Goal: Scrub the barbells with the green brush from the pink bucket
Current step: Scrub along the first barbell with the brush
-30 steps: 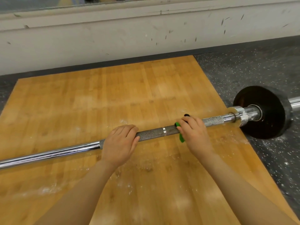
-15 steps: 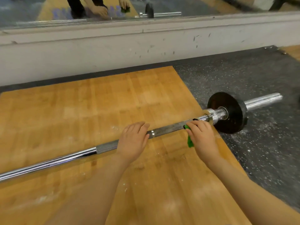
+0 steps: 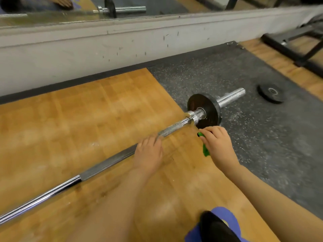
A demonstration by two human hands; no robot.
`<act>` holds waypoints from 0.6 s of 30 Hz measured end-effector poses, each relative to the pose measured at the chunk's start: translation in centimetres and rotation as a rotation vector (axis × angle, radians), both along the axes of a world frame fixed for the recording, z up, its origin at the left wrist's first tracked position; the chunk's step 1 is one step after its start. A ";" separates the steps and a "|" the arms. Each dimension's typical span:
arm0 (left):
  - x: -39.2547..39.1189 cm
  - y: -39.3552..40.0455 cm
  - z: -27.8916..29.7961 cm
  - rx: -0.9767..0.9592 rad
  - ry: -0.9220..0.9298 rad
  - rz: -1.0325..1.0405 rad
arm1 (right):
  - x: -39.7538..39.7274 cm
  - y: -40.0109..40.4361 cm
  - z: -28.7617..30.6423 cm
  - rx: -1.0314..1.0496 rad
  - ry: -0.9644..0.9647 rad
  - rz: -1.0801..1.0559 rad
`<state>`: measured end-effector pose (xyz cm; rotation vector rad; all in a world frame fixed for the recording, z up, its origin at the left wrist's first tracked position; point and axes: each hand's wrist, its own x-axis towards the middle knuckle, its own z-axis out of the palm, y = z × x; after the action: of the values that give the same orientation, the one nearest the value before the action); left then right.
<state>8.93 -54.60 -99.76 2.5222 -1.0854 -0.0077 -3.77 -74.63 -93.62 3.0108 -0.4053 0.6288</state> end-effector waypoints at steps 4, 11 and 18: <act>0.7 -0.4 -1.6 0.029 0.001 0.049 | 1.2 -1.4 -1.7 0.055 -0.013 0.012; 2.0 -1.2 -3.5 0.028 -0.047 -0.028 | 7.9 -2.5 -5.3 0.177 -0.015 0.173; 1.5 -1.5 -5.3 0.013 -0.121 0.023 | 13.8 -1.6 -8.3 0.331 0.079 0.281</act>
<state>10.45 -56.10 -105.06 2.5753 -1.1055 0.1463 10.02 -76.27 -101.92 3.4327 -0.0873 0.4959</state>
